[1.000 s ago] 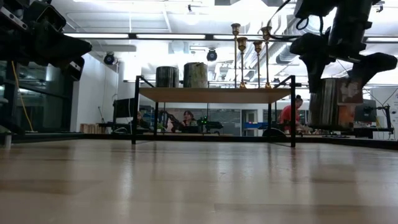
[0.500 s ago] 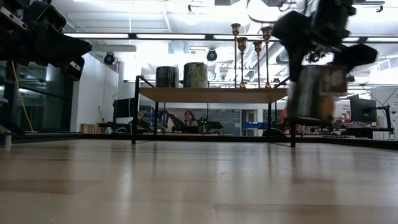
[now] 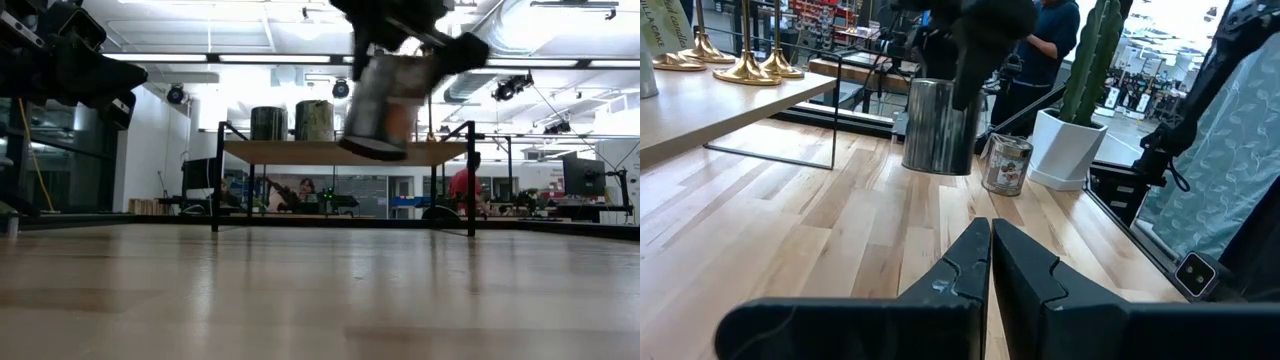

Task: Pick & Place candle stick holders
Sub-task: Align the silver scented candle on the shelf with the silver scented candle

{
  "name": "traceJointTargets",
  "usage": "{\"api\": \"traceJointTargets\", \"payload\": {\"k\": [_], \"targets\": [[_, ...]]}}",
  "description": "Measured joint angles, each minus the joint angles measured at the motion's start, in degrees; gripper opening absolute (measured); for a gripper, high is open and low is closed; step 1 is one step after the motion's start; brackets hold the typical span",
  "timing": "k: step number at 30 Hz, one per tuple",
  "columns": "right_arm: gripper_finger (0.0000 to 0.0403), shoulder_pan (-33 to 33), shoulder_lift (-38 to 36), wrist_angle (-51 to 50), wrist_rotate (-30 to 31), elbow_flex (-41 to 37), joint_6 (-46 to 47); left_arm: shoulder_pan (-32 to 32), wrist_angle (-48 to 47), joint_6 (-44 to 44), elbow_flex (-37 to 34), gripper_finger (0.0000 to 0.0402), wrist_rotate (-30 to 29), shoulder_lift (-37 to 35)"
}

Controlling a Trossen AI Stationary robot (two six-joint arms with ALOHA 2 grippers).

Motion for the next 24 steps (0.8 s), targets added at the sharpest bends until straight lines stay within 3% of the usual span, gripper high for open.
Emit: {"api": "traceJointTargets", "payload": {"k": [13, 18, 24], "targets": [[0.0346, -0.1, 16.5, -7.1, 2.5, 29.1, -4.6, 0.0, 0.0, 0.0, 0.0, 0.0012, 0.0, 0.0], [0.0346, -0.8, 20.5, -7.2, 4.2, 36.0, -5.1, 0.0, 0.0, 0.0, 0.0, 0.0012, 0.0, 0.0], [0.0346, -2.4, 22.5, -6.8, 6.1, 39.1, -5.5, 0.0, 0.0, 0.0, 0.0, 0.0012, 0.0, 0.0]]}}
